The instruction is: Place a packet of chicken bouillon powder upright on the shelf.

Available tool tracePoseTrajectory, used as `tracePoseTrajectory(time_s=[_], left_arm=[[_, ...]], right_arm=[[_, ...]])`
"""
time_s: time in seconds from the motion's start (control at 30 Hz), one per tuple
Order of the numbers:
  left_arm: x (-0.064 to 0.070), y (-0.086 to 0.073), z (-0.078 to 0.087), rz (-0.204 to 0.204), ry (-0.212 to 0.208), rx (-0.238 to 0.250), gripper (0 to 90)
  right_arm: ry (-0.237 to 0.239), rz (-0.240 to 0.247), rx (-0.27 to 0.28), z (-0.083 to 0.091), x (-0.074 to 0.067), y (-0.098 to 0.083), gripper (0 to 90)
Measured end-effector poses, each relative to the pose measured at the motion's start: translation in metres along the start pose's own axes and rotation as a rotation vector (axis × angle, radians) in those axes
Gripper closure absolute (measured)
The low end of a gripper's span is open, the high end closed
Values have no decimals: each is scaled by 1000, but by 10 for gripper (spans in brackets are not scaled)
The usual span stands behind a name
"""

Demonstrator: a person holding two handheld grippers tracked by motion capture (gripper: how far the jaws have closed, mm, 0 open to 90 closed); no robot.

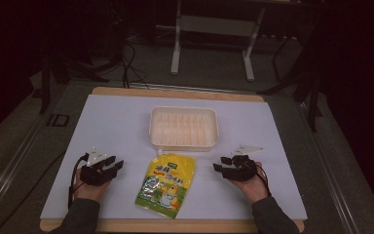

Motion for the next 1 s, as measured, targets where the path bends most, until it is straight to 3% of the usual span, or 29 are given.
tracePoseTrajectory(time_s=[0.27,0.5,0.73,1.0], left_arm=[[3,-1,0,-9,-1,-9,581],[4,-1,-1,-8,-7,-17,576],[4,-1,-2,-9,-5,-18,574],[4,-1,-2,-11,-6,-22,570]], right_arm=[[67,19,-51,-12,-15,7,572],[141,2,-84,-25,-26,11,550],[169,20,-129,-41,-32,17,508],[214,-15,-147,-60,-39,16,524]])
Point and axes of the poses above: each handheld gripper's, and its own axes: z roughly backward along the jaws, y roughly out of its top, x roughly to its right, the point moved 6 cm from there along -z, roughly forward along the jaws, and after that the axes turned 12 degrees about x, right-handed, at the moved point
